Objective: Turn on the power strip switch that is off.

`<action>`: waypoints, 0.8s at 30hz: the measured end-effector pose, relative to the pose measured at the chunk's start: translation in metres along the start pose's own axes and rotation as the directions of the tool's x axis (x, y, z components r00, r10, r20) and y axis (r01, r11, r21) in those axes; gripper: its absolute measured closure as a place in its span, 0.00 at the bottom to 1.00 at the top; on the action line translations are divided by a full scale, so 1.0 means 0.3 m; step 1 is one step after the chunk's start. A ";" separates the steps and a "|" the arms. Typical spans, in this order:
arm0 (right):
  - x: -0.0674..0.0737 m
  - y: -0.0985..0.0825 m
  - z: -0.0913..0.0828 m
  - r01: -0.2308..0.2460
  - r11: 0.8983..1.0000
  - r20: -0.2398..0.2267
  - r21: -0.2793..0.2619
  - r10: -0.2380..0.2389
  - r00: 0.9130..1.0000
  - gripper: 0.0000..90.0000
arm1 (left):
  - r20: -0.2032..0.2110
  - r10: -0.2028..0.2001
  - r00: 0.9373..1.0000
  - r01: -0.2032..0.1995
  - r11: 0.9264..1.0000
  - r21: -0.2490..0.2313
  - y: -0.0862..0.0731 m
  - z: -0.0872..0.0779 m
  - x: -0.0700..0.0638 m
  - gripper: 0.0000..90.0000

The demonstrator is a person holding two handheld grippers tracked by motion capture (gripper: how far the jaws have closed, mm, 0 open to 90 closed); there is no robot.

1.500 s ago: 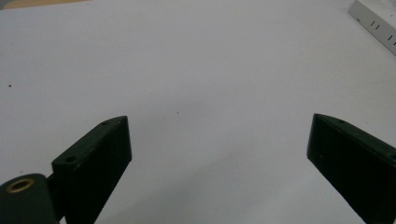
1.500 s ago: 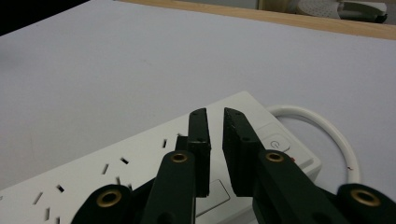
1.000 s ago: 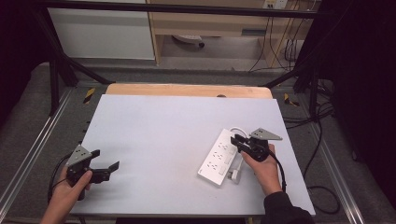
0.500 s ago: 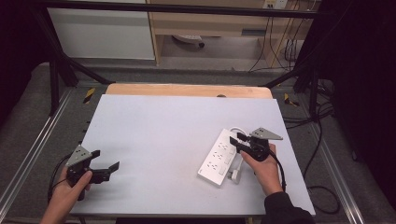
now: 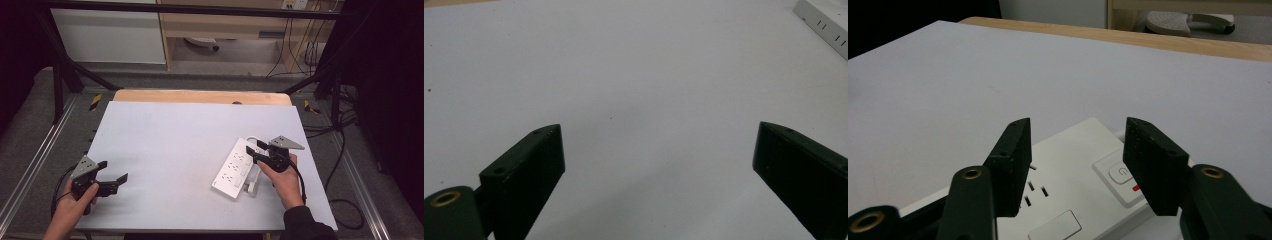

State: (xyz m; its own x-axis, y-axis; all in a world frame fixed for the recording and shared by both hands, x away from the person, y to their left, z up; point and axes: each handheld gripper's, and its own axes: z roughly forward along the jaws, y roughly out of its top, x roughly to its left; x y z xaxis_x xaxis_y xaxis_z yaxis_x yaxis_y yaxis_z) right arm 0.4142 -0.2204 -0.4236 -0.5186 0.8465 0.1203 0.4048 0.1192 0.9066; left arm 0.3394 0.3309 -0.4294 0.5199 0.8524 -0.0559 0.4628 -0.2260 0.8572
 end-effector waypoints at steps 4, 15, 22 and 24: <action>0.002 0.003 -0.001 -0.013 1.000 0.000 0.000 0.013 1.000 0.44 | 0.001 0.003 1.000 -0.003 1.000 0.003 -0.001 -0.001 0.000 0.07; 0.004 0.016 -0.008 -0.029 1.000 0.014 -0.009 0.029 0.999 0.31 | 0.000 0.003 1.000 -0.003 1.000 0.003 -0.002 -0.001 0.000 0.07; 0.013 0.027 -0.012 -0.024 0.999 0.030 -0.025 0.024 0.999 0.15 | -0.001 0.004 1.000 -0.004 1.000 0.002 -0.003 -0.001 0.000 0.07; 0.019 0.033 -0.016 -0.015 0.999 0.053 -0.034 0.017 0.998 0.09 | -0.002 0.004 1.000 -0.004 1.000 0.002 -0.003 -0.002 0.000 0.07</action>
State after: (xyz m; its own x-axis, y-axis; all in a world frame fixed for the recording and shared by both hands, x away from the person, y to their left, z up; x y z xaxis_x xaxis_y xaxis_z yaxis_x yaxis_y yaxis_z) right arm 0.4118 -0.2168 -0.4119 -0.4711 0.8747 0.1141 0.3871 0.0888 0.9177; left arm 0.3386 0.3314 -0.4298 0.5201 0.8526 -0.0512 0.4623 -0.2306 0.8562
